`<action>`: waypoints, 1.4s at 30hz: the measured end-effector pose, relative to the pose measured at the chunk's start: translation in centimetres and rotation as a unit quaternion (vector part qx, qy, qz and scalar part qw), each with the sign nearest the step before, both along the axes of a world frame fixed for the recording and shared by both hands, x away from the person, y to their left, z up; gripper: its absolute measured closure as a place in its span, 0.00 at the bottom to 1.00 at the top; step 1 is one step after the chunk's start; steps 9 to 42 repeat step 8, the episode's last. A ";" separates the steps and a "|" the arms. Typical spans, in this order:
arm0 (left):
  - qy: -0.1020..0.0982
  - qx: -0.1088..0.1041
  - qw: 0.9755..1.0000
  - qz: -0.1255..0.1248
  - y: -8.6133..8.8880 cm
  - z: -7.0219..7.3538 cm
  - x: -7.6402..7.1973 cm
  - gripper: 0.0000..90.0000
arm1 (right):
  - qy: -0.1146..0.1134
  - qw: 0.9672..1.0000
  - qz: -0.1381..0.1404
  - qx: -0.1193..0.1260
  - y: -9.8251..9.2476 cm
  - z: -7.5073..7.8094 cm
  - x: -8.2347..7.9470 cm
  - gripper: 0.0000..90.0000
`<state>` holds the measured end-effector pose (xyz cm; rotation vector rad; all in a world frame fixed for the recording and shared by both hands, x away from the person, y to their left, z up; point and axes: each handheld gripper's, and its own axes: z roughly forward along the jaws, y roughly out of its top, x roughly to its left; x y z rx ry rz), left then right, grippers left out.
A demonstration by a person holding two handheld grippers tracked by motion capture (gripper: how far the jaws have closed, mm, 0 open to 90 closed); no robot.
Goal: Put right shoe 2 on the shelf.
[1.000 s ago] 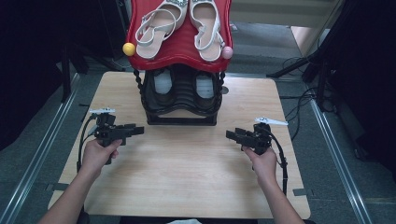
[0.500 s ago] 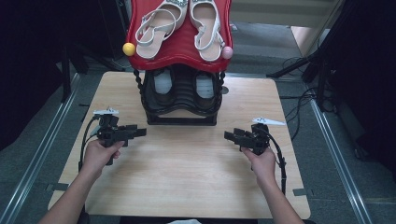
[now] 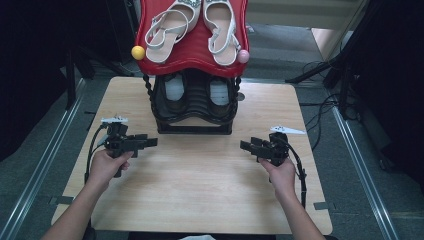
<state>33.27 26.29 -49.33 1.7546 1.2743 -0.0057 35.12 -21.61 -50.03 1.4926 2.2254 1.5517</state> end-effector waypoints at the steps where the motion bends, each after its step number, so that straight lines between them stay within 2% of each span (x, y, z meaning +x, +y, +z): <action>1: 0.001 0.002 1.000 -0.002 -0.1 0.0 0.0 0.35 | -0.001 1.000 0.000 -0.002 0.0 0.0 0.0 0.41; 3: 0.004 0.005 1.000 -0.002 -0.3 -0.1 0.0 0.33 | -0.005 1.000 0.001 -0.009 0.0 -0.1 0.0 0.37; 5: 0.002 0.018 1.000 -0.005 -0.9 -0.2 0.0 0.29 | -0.016 0.999 -0.005 -0.029 0.3 -0.2 0.0 0.31; 6: 0.001 0.030 1.000 -0.004 -1.3 -0.3 0.0 0.28 | -0.025 0.998 -0.009 -0.050 0.7 -0.4 0.0 0.30; 8: 0.002 0.057 0.998 0.004 -2.1 -0.7 0.1 0.27 | -0.048 0.993 -0.016 -0.110 1.4 -0.7 0.0 0.30; 42: 0.002 0.057 0.998 0.004 -2.1 -0.7 0.1 0.27 | -0.048 0.993 -0.016 -0.110 1.4 -0.7 0.0 0.30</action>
